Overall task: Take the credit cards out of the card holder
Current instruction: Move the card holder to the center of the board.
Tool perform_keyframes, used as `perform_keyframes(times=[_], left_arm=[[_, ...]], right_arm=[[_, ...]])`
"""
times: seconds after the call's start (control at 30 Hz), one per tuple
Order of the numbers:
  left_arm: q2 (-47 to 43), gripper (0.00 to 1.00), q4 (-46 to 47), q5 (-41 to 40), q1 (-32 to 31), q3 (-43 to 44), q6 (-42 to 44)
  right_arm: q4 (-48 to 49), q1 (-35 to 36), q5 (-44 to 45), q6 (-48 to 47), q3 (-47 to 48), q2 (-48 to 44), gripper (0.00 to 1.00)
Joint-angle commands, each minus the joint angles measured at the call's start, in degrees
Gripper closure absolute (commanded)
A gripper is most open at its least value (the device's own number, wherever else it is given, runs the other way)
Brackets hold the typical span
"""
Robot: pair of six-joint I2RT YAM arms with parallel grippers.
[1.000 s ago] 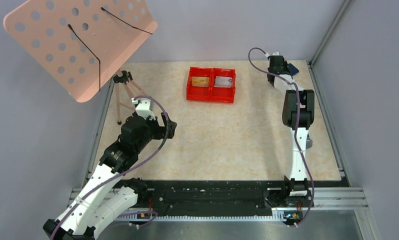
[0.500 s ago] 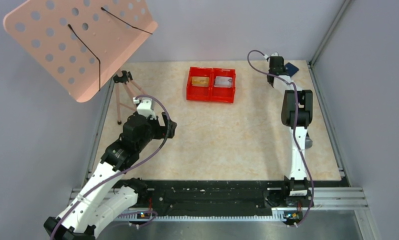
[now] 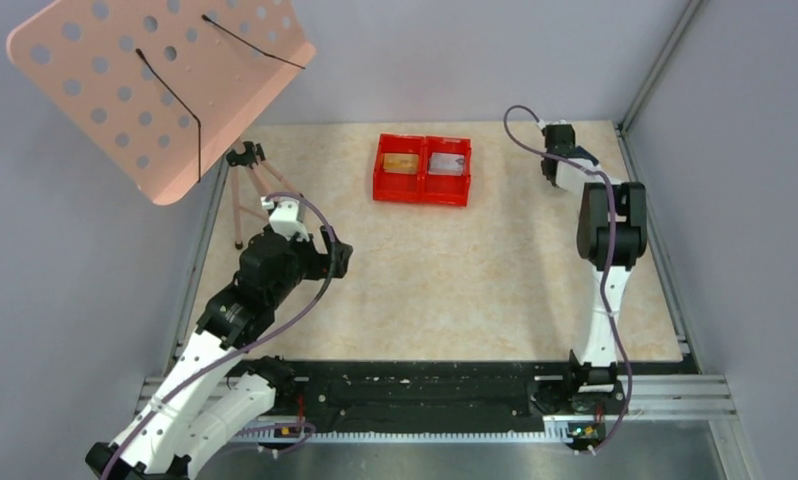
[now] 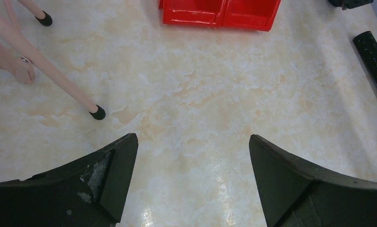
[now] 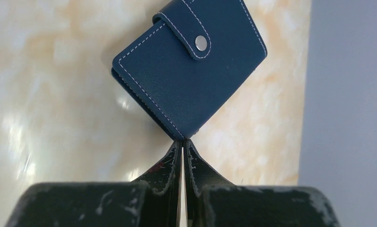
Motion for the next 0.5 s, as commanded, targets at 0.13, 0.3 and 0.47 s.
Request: perform_keyframes(times=[0.13, 0.3, 0.47], left_arm=[[-2.4, 0.06, 0.9, 2.9, 0.0, 0.8, -0.1], [-2.1, 0.07, 0.7, 3.4, 0.0, 1.1, -0.2], [-1.6, 0.07, 0.2, 2.4, 0.1, 1.3, -0.5]], right_arm=[[-2.2, 0.6, -16.0, 16.9, -19.2, -21.4, 1.0], [-1.7, 2.4, -21.6, 22.1, -30.1, -30.4, 1.0], [-1.3, 6.7, -25.2, 25.3, -40.2, -39.6, 1.0]])
